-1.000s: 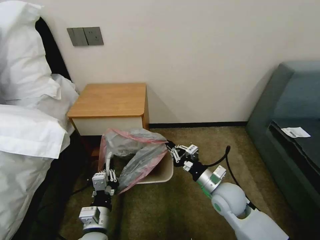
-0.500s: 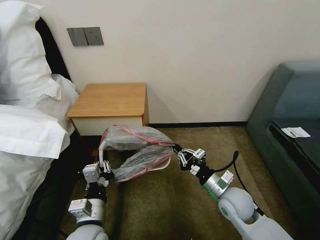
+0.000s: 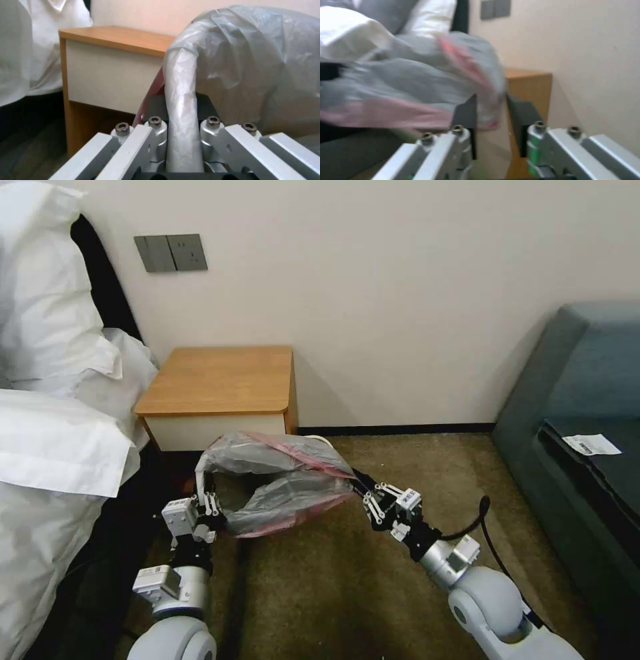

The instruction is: Pick up the garbage bag from the table and place it over the trash can.

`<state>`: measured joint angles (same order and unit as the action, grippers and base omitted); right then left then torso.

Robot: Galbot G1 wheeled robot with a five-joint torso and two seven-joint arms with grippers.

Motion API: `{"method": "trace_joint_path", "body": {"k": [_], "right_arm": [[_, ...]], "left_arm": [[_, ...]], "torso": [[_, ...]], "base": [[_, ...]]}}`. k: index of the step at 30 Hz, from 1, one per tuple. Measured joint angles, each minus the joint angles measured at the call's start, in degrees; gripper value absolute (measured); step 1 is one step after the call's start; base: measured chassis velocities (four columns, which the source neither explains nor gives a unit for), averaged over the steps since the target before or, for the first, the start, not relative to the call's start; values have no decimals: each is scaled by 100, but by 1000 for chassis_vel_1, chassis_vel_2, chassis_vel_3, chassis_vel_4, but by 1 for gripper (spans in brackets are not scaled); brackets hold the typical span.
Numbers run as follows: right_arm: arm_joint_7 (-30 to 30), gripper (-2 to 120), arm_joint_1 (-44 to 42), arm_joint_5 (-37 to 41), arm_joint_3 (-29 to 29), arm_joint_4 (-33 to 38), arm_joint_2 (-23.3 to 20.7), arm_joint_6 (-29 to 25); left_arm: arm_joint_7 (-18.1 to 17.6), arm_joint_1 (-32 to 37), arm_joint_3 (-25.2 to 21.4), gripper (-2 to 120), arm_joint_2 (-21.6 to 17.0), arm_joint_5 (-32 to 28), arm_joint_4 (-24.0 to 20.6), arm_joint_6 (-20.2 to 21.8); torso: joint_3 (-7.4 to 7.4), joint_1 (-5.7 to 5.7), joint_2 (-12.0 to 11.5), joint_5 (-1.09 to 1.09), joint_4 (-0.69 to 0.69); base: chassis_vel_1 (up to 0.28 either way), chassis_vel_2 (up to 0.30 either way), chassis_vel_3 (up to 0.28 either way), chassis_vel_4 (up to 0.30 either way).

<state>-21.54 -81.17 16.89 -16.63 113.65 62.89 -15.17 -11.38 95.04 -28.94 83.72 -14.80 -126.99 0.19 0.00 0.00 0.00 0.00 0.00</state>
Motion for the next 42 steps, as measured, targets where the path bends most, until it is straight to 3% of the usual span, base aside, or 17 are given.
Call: {"method": "trace_joint_path", "body": {"k": [7,9,14,18,23,29,33,37,39,41,42], "right_arm": [[-279,50,-367,-341,-283,294,69,-479],[-261,62,-340,-600,-334,439,95,-613],[-80,74,-130,-1039,-271,490,132,-563],[237,92,87,-1327,9,223,138,-395],[391,100,192,-1578,199,-45,138,-421],[492,93,390,-1841,232,-248,210,-487],[519,81,456,-1847,236,-297,233,-460],[526,61,473,-1836,214,-357,230,-434],[526,59,475,-1832,213,-368,230,-431],[526,46,493,-1798,228,-422,236,-410],[526,46,493,-1798,228,-422,236,-410]], "left_arm": [[-7,-108,-2,8,-3,-3,187,20],[0,-86,25,8,-4,77,217,14],[22,-44,57,8,19,230,236,-42],[28,1,86,8,47,330,236,-67],[33,57,95,8,54,380,192,-74],[47,135,138,8,79,486,151,-94],[53,200,168,8,106,571,162,-138],[61,243,186,8,173,648,173,-167],[62,250,187,8,185,661,170,-172],[67,295,201,8,214,706,140,-191],[67,295,201,8,214,706,140,-191]], "torso": [[0,0,0,0,-1],[0,0,0,0,0],[0,0,0,0,0],[0,0,0,0,1],[0,0,0,0,0],[0,0,0,0,1],[0,0,0,0,0],[0,0,0,0,0],[0,0,0,0,0],[0,0,0,0,0],[0,0,0,0,0]], "base": [[0,0,0,0],[0,0,0,0],[0,0,0,0],[0,0,0,0],[0,0,0,0],[0,0,0,0],[0,0,0,0],[0,0,0,0],[0,0,0,0],[0,0,0,0],[0,0,0,0]]}}
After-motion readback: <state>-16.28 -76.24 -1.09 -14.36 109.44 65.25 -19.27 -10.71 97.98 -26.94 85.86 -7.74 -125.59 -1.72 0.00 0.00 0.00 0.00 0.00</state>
